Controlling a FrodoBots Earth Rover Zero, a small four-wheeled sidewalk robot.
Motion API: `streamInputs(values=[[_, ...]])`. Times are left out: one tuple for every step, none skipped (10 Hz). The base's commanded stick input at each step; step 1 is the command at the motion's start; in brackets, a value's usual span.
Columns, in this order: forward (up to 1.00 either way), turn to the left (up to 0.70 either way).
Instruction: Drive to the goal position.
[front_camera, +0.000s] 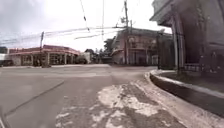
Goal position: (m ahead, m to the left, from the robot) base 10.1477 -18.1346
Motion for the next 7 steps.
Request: streamInputs(values=[[0.7, 0.01], [0.7, 0.01], [0.7, 0.01], [0.7, 0.01], [0.7, 0.01], [0.7, 0.01], [0.7, 0.01]])
